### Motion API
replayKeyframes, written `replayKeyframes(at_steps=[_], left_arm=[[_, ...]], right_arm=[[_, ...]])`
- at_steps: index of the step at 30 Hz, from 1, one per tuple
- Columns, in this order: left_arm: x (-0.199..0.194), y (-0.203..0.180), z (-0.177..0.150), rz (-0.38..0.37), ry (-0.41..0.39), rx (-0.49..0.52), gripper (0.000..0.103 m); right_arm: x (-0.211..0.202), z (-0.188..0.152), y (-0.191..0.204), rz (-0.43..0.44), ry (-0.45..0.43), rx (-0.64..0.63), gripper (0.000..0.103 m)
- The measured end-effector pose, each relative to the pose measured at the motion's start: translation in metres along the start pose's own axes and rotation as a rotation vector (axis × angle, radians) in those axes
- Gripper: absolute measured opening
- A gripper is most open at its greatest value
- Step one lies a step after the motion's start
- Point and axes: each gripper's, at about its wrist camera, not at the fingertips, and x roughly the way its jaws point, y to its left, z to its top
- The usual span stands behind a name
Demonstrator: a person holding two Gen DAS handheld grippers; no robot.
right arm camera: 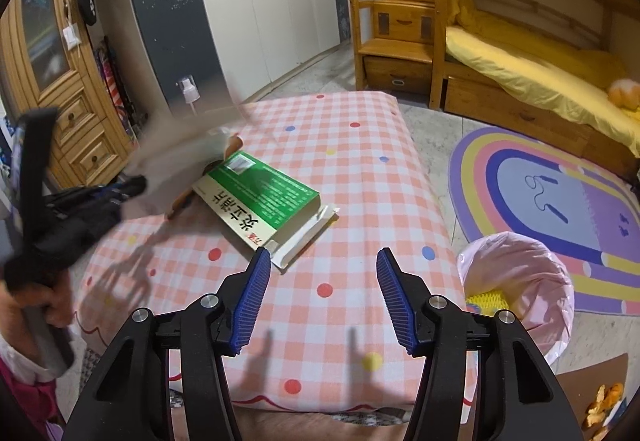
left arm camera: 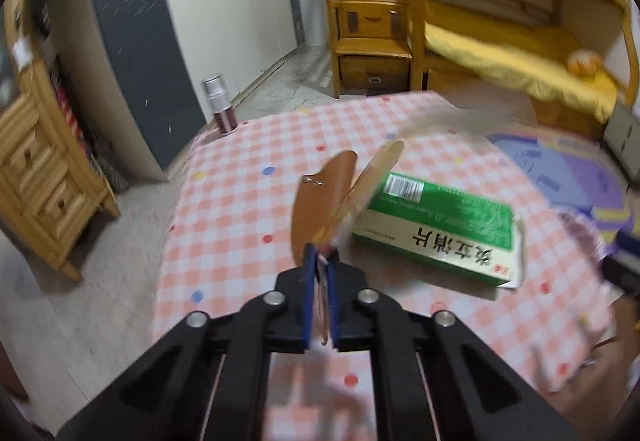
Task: Collect trash
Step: 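Grasp the red Ultraman snack bag with the left tool, then grasp the white paper box with the right tool while the left tool holds the bag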
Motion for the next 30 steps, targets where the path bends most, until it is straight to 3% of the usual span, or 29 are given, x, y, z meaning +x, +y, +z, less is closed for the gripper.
replayKeyframes(at_steps=[8, 15, 18, 22, 24, 30], left_arm=[[-0.052, 0.030, -0.017, -0.117, 0.053, -0.127, 0.003], [-0.035, 0.027, -0.045, -0.132, 0.142, -0.116, 0.004], [-0.030, 0.021, -0.052, -0.136, 0.139, -0.084, 0.013], [-0.025, 0.016, -0.055, -0.171, 0.138, -0.070, 0.041], [-0.024, 0.011, -0.056, -0.182, 0.135, -0.047, 0.049], [-0.033, 0.011, -0.053, -0.241, 0.082, -0.029, 0.054]], right_arm=[[-0.006, -0.005, 0.011, 0.029, 0.001, -0.017, 0.055], [-0.004, -0.011, 0.013, 0.041, 0.020, -0.017, 0.055], [-0.003, -0.013, 0.013, 0.045, 0.029, -0.023, 0.055], [-0.001, -0.016, 0.012, 0.047, 0.038, -0.024, 0.055], [0.000, -0.018, 0.010, 0.046, 0.042, -0.020, 0.055], [0.003, -0.020, 0.004, 0.048, 0.050, -0.005, 0.055]])
